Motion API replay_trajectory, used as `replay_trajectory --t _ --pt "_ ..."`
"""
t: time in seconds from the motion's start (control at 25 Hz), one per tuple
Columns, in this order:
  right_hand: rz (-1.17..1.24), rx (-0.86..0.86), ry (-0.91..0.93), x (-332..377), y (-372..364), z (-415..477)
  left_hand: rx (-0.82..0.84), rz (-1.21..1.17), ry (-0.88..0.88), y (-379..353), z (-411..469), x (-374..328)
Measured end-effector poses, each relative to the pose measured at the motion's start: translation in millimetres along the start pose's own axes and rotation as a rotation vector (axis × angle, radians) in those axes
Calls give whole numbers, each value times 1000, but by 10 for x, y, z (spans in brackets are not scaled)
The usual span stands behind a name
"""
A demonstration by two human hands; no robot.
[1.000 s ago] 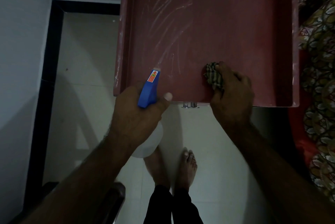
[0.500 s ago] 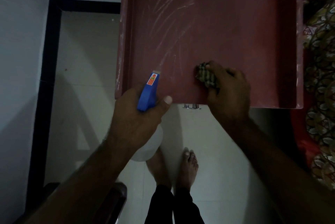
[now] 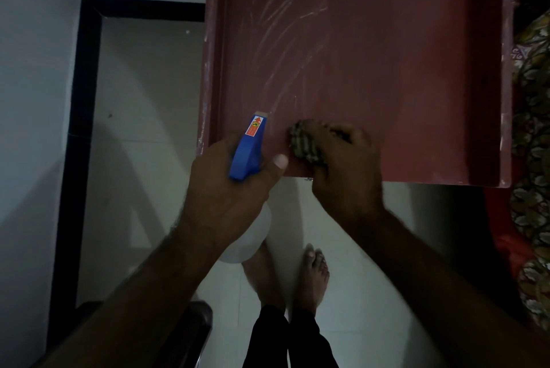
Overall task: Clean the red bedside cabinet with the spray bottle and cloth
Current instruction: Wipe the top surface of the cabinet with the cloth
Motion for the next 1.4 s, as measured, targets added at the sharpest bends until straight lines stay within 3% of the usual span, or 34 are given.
replay_trajectory --t 0.12,0.28,0.48,0.72,0.96,1.2,1.4 --pt "-6 50 109 82 13 49 10 11 10 15 31 12" --pt "-21 -98 -39 -78 175 340 6 -13 5 35 53 -17" --pt "-6 23 5 75 58 -72 11 1 12 90 103 -55" --pt "-92 -1 -74 135 -51 557 32 -14 7 85 149 -113" --pt "-3 -1 -71 136 0 -24 50 48 -12 105 208 -174" --pt "5 -67 -156 117 52 717 67 38 -12 101 268 -205" --pt "-5 4 -181 11 97 67 65 13 -16 138 301 -272"
Point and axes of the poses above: each hand's wrist, its own z-axis towards the middle knuckle, its own y-axis out of the back of the hand, x = y × z, the point moved 8 cm from there along z, towards the middle knuckle, and after that the axes turned 4 degrees about z, right-handed, at the moved point
